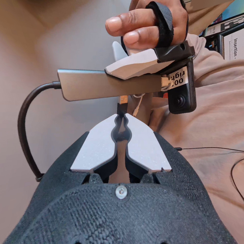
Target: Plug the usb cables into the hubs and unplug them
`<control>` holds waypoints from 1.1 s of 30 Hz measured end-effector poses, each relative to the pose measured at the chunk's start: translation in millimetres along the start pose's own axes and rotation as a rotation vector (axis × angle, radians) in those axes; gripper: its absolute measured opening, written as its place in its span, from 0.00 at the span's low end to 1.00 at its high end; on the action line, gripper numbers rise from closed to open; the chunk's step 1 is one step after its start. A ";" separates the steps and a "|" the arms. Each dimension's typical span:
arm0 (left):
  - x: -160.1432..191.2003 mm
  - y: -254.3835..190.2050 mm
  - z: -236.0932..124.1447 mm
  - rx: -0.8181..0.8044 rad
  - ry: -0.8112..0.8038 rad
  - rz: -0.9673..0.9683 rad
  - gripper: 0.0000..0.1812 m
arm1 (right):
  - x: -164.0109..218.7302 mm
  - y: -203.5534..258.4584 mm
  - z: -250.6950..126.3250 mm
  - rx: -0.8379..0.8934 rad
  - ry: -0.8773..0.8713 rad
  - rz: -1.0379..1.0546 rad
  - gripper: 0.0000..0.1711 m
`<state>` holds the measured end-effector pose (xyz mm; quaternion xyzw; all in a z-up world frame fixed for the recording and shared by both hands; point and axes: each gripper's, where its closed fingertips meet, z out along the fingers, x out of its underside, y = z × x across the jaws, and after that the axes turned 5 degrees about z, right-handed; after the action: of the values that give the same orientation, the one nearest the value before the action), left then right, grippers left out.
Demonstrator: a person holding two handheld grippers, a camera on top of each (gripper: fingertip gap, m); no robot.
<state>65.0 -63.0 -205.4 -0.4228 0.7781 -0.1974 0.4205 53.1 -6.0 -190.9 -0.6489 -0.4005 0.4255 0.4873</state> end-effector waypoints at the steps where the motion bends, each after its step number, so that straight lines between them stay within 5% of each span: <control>1: 0.8 -0.7 -1.0 0.009 0.005 -0.018 0.03 | -0.9 0.3 0.9 -0.009 -0.001 -0.022 0.07; 19: -13.1 -8.3 -11.0 -0.020 -0.016 0.049 0.02 | 0.0 -4.9 1.9 -0.005 -0.006 -0.003 0.06; 23: -29.4 -8.3 -30.5 -0.071 -0.130 0.217 0.04 | 9.0 -17.6 7.4 0.019 0.038 0.119 0.07; 26: -52.6 -27.2 -62.1 -0.116 -0.362 0.421 0.09 | 23.4 -30.2 4.9 0.050 0.069 0.210 0.06; 29: -63.3 -15.5 -110.6 -0.419 -0.613 0.644 0.09 | 38.6 -47.0 -2.5 0.062 0.085 0.391 0.07; 31: -53.4 9.1 -142.5 -0.746 -0.677 0.762 0.05 | 47.1 -68.4 -10.0 0.076 0.085 0.519 0.07; 33: -35.6 22.2 -157.3 -0.889 -0.709 0.778 0.03 | 59.5 -94.7 -18.8 0.089 0.114 0.612 0.07</control>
<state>-64.9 -28.7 -113.4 -0.2840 0.6960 0.4561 0.4764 79.7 63.5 -105.3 -0.7400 -0.1399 0.5325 0.3863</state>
